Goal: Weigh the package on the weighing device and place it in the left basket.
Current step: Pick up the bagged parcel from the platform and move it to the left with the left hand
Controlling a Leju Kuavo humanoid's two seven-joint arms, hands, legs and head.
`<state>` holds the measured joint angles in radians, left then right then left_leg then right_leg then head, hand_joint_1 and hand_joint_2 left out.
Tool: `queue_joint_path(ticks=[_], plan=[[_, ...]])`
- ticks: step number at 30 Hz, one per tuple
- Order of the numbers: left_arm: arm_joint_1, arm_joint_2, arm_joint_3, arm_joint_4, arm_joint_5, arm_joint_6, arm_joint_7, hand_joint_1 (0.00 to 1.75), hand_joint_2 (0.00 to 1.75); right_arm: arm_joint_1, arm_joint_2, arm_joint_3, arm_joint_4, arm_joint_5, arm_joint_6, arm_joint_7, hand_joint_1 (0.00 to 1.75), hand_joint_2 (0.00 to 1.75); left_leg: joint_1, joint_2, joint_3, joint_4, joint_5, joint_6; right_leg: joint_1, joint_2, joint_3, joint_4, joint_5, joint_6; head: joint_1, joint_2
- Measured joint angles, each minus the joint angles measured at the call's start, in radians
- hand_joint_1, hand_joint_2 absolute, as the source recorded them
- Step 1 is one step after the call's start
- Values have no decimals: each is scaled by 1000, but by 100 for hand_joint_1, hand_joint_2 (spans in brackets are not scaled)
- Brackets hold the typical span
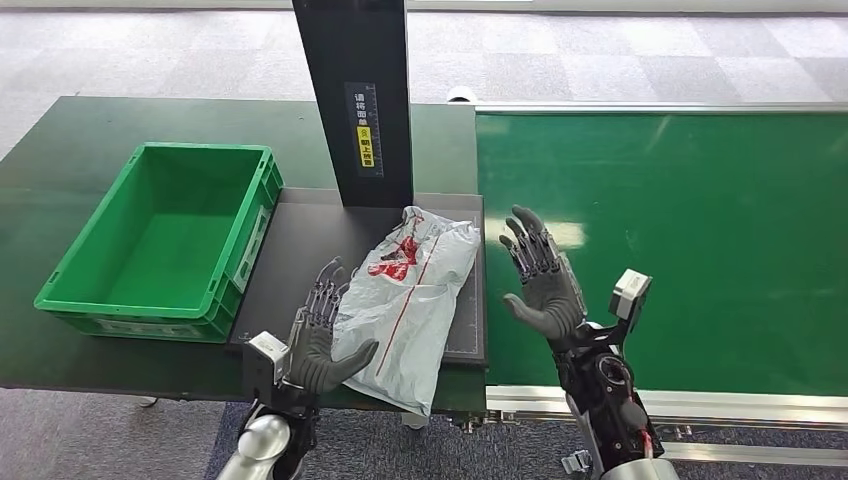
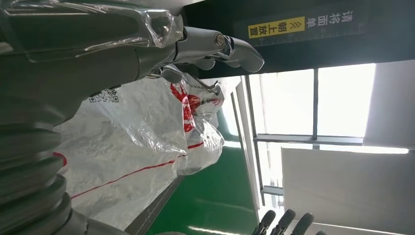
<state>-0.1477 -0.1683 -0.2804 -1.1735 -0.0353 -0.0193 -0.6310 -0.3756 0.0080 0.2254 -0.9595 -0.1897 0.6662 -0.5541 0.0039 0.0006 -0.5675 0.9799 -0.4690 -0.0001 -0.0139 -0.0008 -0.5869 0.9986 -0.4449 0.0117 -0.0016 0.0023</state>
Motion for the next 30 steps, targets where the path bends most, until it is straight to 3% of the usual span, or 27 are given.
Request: queue_joint_path(ticks=[7,11,13,18,24,30], plan=[[16,4,1,-56,-135,54,32,0,175,99,-14,-16,-121,-2,-11,14,0,175,0,0,0,0,0,0,0,0,0,0,0,0,0,0],[-4,10,-19,-70,-391,220,153,0,175,131,-13,-30,-144,5,-22,32,0,175,0,0,0,0,0,0,0,0,0,0,0,0,0,0],[-19,12,-27,-73,-493,256,218,0,175,138,-12,-32,-145,26,-39,36,0,175,0,0,0,0,0,0,0,0,0,0,0,0,0,0],[-65,13,-42,-63,-653,239,385,0,175,143,-5,-36,-137,63,-63,33,0,175,0,0,0,0,0,0,0,0,0,0,0,0,0,0],[-102,13,-50,-31,-736,202,490,0,175,143,5,-45,-129,71,-64,32,0,175,0,0,0,0,0,0,0,0,0,0,0,0,0,0],[-171,-7,-50,99,-807,104,562,0,175,126,27,-59,-105,89,-64,33,0,175,0,0,0,0,0,0,0,0,0,0,0,0,0,0]])
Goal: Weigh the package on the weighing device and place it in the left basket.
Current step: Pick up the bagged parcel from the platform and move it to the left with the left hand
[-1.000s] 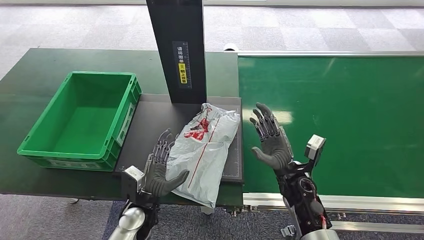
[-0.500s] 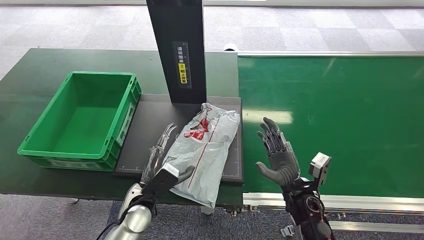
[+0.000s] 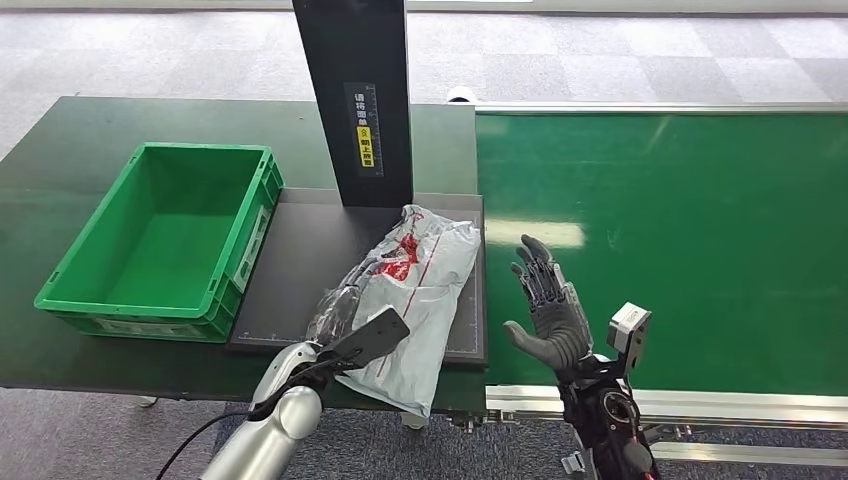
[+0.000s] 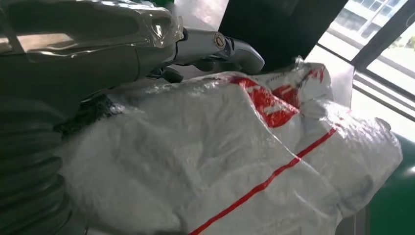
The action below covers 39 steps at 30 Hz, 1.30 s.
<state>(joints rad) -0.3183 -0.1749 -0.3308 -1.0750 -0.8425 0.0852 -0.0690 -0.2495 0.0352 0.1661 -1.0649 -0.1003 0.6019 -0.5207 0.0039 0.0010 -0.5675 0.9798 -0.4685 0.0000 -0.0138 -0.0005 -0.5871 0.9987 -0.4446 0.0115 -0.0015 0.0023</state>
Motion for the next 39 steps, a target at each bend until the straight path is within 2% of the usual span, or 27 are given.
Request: queue_joint_path(ticks=[5,11,12,14,15,16,18,21,24,27,29,34,39], plan=[[-36,-14,-15,106,-44,-83,-11,0,175,-8,13,-13,21,20,-2,2,0,175,0,0,0,0,0,0,0,0,0,0,0,0,0,0],[-58,-19,-41,182,-64,-89,-30,0,175,-2,21,-31,31,31,-1,1,0,175,0,-1,1,0,0,0,0,-2,3,0,0,0,0,0],[-60,-19,-44,187,-64,-89,-30,17,175,0,22,-34,31,31,-1,1,0,175,0,-1,2,0,0,0,0,-2,4,0,0,0,0,0],[-63,-19,-47,195,-64,-90,-32,84,175,3,23,-38,31,33,0,2,0,175,0,-1,4,0,0,0,0,-2,6,0,0,0,0,0],[-64,-19,-48,197,-62,-91,-36,110,175,5,24,-40,31,33,0,4,0,175,0,-1,5,0,0,0,0,-2,7,0,0,0,0,0],[-64,-19,-48,199,-60,-89,-40,126,175,7,25,-42,31,33,0,5,0,175,0,-1,5,0,0,0,0,-2,7,0,0,0,0,0],[-62,-19,-48,202,-58,-75,-50,124,175,12,26,-47,31,33,0,8,0,175,0,-2,7,0,0,0,0,-2,9,0,0,0,0,0],[-56,-18,-52,199,-71,-36,-57,136,175,22,26,-54,26,33,0,9,0,175,0,-2,7,0,0,0,0,-2,9,0,0,0,0,0],[-53,-17,-54,191,-77,-23,-58,161,175,25,26,-59,20,30,1,10,0,175,0,-2,8,0,0,0,0,-2,9,0,0,0,0,0],[-52,-17,-54,189,-77,-22,-58,166,175,25,26,-61,20,30,1,11,0,175,0,-2,8,0,0,0,0,-2,9,0,0,0,0,0],[-43,-16,-53,178,-64,16,-74,170,175,26,26,-64,13,25,1,14,0,175,0,-2,7,0,0,0,0,-2,9,0,0,0,0,0],[-9,-14,-43,140,12,184,-176,175,175,28,25,-73,4,1,-2,22,0,175,0,-1,5,0,0,0,0,-2,6,0,0,0,0,0],[14,-16,-30,77,139,338,-379,175,175,26,25,-75,4,-18,-6,23,0,175,0,-1,3,0,0,0,0,-2,4,0,0,0,0,0]])
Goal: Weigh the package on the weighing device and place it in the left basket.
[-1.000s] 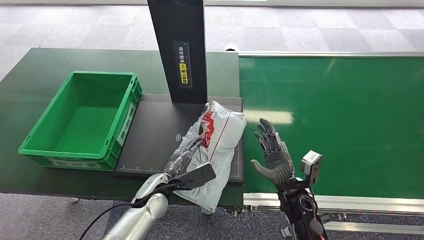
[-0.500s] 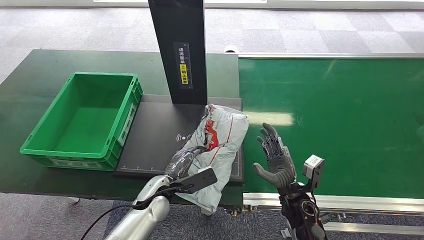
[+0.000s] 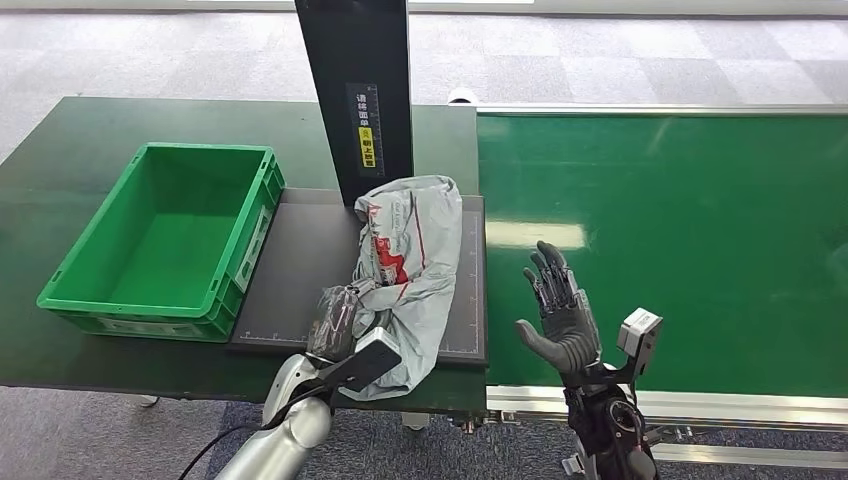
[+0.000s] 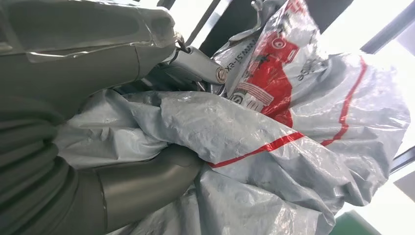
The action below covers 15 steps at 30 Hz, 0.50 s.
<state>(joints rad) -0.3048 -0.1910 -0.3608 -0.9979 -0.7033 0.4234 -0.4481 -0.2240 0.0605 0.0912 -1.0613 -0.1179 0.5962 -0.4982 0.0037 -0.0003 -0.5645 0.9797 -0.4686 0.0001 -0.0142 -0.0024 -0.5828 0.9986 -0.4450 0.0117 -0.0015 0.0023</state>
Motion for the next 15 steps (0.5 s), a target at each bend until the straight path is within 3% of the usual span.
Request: queue_joint_path(ticks=[7,15], plan=[[12,0,0,-130,147,183,-191,175,175,-13,-2,-2,0,-28,-2,0,0,175,0,0,0,0,0,0,0,0,0,0,0,0,0,0],[13,1,-2,-195,162,206,-209,175,175,-16,-6,-2,0,-30,-3,0,0,175,0,0,0,0,0,0,0,0,-1,0,0,0,0,0]])
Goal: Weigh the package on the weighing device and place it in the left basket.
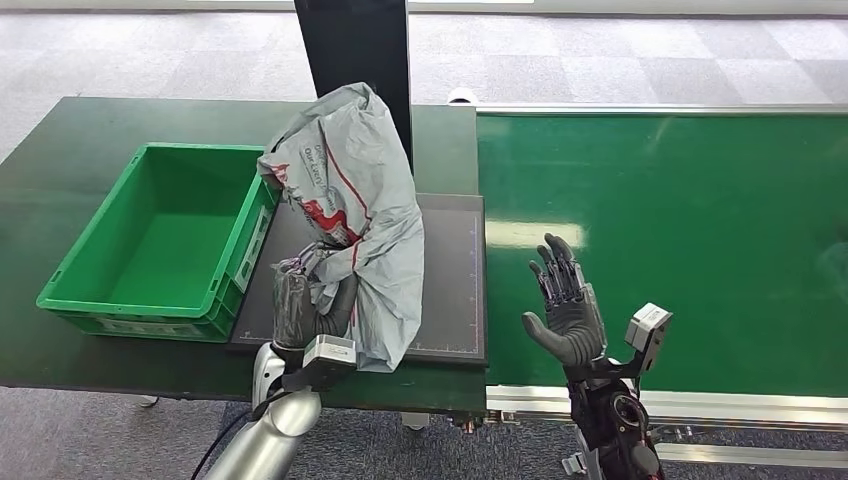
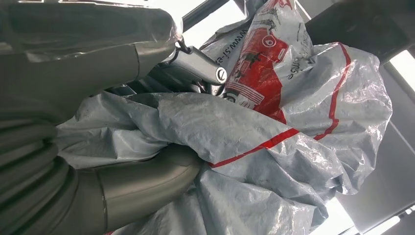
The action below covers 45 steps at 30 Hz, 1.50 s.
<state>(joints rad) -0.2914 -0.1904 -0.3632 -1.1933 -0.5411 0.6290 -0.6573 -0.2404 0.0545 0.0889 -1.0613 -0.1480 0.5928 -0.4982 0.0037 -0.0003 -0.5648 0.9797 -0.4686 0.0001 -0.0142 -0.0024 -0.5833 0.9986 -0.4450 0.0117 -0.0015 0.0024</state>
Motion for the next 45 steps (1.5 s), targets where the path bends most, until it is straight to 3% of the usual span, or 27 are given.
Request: queue_joint_path(ticks=[7,11,15,18,25,29,35,38,41,45], plan=[[4,0,2,-25,-39,48,-23,175,175,0,-3,0,0,-12,-1,-3,0,175,0,0,0,0,0,0,0,0,0,0,0,0,0,0],[-3,-3,53,-75,-293,63,19,175,175,2,-9,0,0,-18,-1,-5,0,175,0,0,0,0,0,0,0,0,-1,0,0,0,0,0],[-56,-2,174,-99,-599,64,116,175,175,3,-16,0,0,-4,-9,0,0,175,0,0,0,0,0,0,0,0,-1,0,0,0,0,0],[-114,24,282,-89,-757,64,205,175,175,5,-22,0,0,0,-10,1,0,175,0,1,0,0,1,-1,1,1,-1,0,1,-1,0,0],[-239,134,580,22,-871,64,295,175,175,49,-39,-2,-13,-1,-10,11,0,175,2,2,0,0,1,-1,2,3,-2,1,1,-1,0,0],[-259,167,670,68,-910,64,345,175,175,65,-45,-2,-21,-5,-10,12,0,175,2,2,-2,0,1,-1,1,2,-3,1,0,-1,0,0],[-283,227,684,228,-982,64,563,175,175,91,-47,-4,-49,-7,-11,19,0,175,0,3,-2,0,1,-1,1,3,-4,0,1,-1,0,0],[-289,253,668,292,-1010,65,612,175,175,108,-49,-14,-65,-15,-12,27,0,175,0,3,-2,0,1,-1,1,3,-5,0,1,-1,0,0],[-293,284,597,319,-1025,65,656,175,175,123,-49,-22,-80,-23,-9,37,0,175,1,3,-3,0,1,-1,1,3,-5,1,1,-1,0,0],[-312,348,436,345,-1028,65,721,175,175,126,-48,-27,-83,-22,-2,41,0,175,0,3,-3,0,1,-1,1,3,-5,1,1,-1,0,0]])
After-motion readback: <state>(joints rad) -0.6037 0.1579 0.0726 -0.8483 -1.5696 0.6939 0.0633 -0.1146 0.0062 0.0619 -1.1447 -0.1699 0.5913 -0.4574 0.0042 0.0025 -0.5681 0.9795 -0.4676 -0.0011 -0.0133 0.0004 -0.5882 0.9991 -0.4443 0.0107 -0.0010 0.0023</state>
